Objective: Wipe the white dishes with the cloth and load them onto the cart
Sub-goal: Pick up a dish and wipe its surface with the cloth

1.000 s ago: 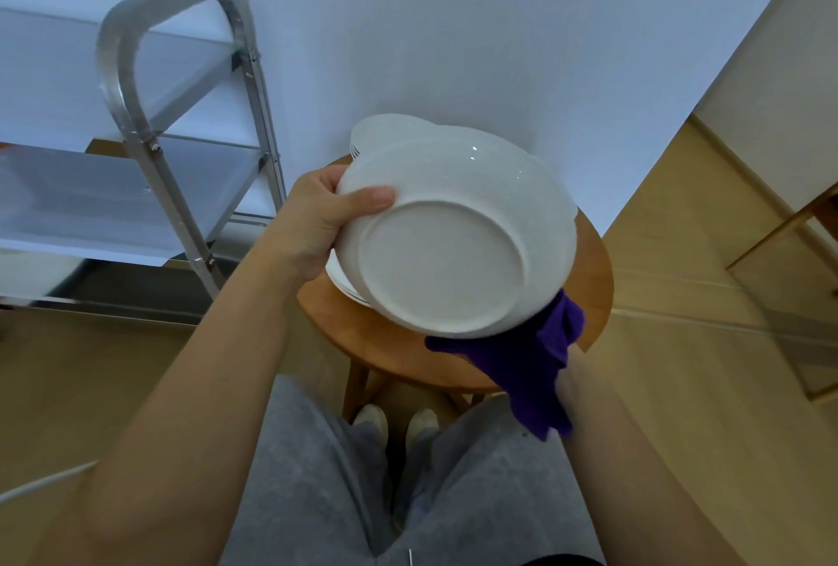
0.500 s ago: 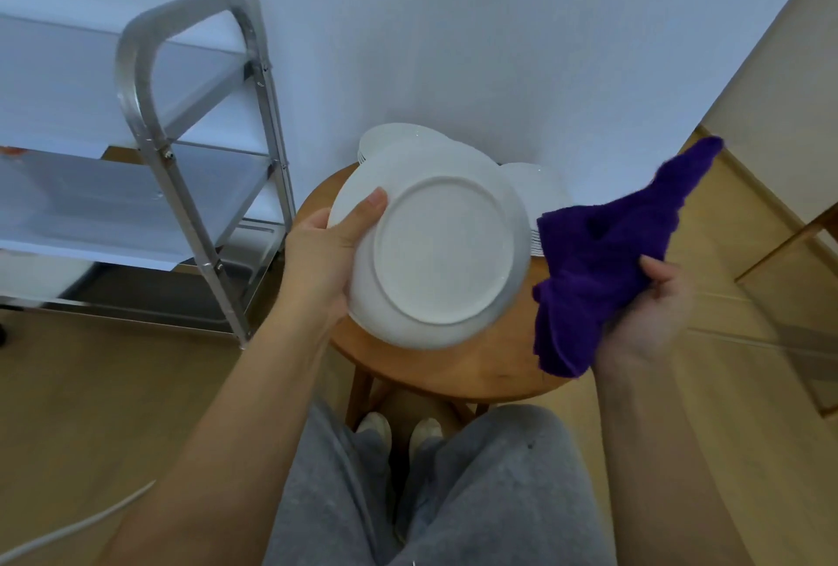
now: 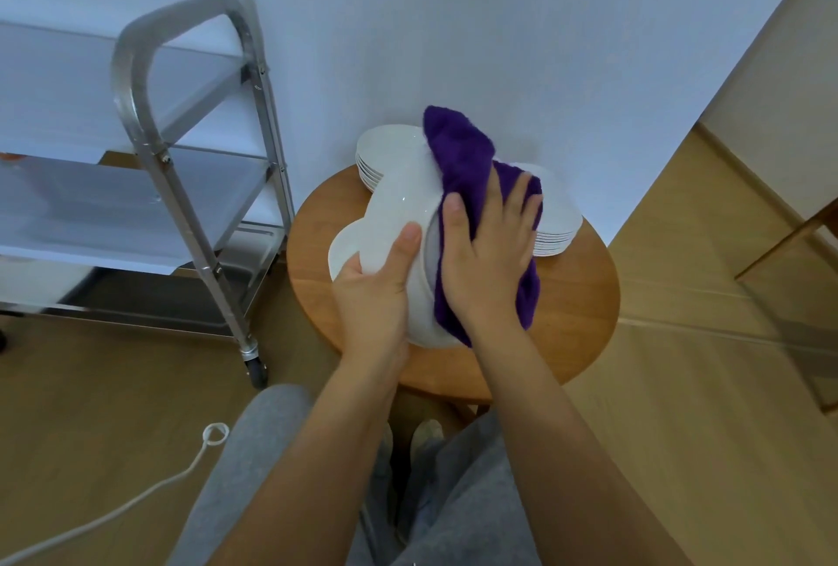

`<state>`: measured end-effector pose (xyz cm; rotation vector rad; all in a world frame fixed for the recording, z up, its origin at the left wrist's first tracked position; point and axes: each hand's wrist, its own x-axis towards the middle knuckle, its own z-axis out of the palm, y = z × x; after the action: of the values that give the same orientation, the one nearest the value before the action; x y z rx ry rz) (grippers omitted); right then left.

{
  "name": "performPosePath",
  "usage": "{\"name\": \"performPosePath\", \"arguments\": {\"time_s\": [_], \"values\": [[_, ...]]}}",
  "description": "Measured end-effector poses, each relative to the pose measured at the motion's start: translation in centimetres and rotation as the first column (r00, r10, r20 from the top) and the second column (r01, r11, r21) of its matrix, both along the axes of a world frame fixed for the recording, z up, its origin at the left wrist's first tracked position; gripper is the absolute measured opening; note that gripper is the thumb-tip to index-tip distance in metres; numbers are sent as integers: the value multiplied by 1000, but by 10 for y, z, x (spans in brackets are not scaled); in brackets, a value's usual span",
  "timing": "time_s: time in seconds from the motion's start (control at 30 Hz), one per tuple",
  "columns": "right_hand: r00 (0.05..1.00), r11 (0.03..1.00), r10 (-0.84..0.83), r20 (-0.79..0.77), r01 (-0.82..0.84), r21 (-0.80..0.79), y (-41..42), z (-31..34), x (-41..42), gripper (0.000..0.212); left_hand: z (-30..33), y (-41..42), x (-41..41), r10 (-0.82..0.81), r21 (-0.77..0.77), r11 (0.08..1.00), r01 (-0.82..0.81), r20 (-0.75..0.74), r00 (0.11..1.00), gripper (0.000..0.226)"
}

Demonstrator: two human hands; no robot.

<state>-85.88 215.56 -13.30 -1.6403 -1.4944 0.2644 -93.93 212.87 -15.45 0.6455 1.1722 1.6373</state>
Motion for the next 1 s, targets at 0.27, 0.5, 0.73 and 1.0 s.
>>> {"name": "performPosePath", "arguments": {"time_s": [0.27,0.5,0.73,1.0], "values": [[985,999,12,171,-21,49,-23,-17,-26,52,7,13,6,74,-74,995,-67,95,993,22],[998,996,-54,31,56,-73,-23,-43,7,55,6,11,-8,22,-58,998,-8,242,970,34],[956,999,-42,-292,45,3,4,-20,28,52,3,-1,-12,-66,4,998,66,108,992,45],[760,1000,-23,-650,11,-23,12,-8,11,77,14,-4,2,35,158,987,0,-218,975,18]]}}
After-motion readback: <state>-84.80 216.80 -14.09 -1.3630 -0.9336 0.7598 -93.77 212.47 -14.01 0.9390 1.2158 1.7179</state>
